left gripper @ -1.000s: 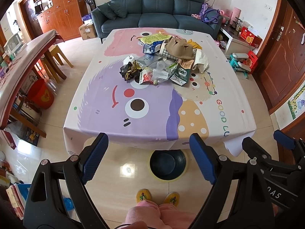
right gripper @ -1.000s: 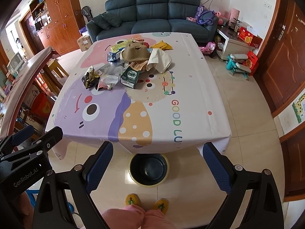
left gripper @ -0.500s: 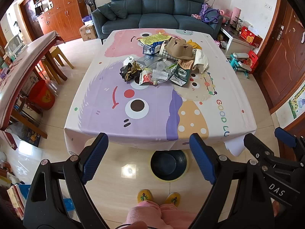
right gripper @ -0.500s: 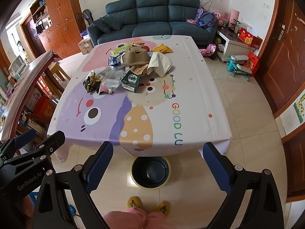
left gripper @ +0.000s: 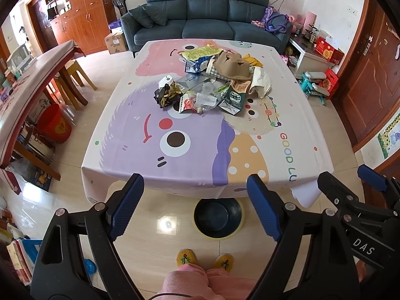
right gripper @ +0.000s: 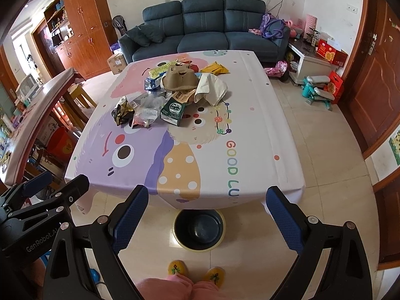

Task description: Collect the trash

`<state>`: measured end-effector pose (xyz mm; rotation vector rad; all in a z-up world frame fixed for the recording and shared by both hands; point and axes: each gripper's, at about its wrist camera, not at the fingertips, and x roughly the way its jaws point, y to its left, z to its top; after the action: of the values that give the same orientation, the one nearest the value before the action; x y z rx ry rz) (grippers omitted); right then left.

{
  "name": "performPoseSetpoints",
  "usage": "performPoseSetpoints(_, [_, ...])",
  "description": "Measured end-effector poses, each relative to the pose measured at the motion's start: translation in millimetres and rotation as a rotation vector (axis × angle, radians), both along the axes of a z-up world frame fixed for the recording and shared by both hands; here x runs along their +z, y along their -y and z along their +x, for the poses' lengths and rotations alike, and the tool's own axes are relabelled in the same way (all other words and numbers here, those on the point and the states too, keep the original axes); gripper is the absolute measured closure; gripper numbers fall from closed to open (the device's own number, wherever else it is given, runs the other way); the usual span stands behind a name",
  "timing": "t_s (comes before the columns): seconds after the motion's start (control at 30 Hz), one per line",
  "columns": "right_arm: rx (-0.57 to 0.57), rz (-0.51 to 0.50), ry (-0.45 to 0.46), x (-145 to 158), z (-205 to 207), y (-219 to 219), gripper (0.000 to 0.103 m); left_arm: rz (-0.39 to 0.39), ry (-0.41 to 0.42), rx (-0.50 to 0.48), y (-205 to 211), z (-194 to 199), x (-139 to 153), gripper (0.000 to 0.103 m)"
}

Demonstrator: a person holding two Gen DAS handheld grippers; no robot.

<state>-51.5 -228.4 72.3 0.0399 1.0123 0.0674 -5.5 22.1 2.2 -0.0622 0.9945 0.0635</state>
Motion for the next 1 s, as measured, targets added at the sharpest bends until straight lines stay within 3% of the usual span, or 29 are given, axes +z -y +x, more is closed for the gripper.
performPoseSetpoints(0.13, [0.006,0.008,0.009,0,1,5,0.006,-0.014,-0.012,0.011,-3,1,-2,0.027])
performPoseSetpoints(0.8, [0.057,0.054,0.044,3,15,12,0.006,-0.004,0.028,0.046,20,3,12,0.027])
performPoseSetpoints(1.0, [0.066,0.052,0.054,3,34,3,0.006,-0.081,0.083,0.027,0,15,20,0.027])
